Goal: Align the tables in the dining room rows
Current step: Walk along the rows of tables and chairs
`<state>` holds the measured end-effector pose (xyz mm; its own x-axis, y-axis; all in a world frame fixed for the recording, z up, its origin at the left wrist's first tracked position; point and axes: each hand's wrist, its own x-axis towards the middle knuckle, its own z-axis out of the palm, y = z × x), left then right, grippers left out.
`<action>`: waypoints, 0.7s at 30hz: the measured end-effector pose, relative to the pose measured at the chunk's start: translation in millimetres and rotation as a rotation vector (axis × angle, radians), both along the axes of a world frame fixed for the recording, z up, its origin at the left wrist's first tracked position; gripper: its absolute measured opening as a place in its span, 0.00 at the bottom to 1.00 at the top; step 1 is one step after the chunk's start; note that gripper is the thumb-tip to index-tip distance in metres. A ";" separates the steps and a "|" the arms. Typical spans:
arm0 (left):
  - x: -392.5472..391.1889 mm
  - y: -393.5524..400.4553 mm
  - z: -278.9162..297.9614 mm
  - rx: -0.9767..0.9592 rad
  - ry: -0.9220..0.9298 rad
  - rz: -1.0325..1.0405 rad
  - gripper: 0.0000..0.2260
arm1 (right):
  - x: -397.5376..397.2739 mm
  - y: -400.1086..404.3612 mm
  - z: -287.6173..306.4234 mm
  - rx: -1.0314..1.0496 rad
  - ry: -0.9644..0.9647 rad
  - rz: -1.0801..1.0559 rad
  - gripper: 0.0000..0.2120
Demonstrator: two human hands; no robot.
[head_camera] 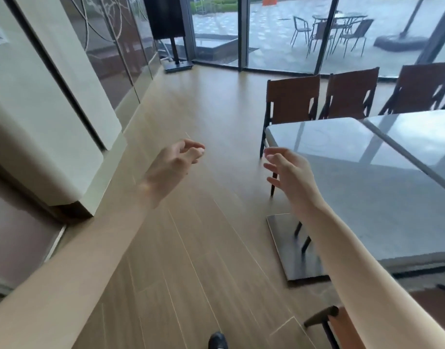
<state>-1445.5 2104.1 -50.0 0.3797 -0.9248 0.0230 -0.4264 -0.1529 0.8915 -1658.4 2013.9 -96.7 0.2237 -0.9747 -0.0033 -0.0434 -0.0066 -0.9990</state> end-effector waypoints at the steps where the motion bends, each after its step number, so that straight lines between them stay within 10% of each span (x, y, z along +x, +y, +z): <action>1: 13.9 -24.3 2.1 0.006 0.012 -0.012 0.10 | 8.1 -17.2 -0.4 0.001 0.007 -0.029 0.11; 21: 26.7 -493.2 -82.1 0.187 -0.285 -0.692 0.04 | 5.1 -349.7 -109.7 0.232 0.080 -0.641 0.07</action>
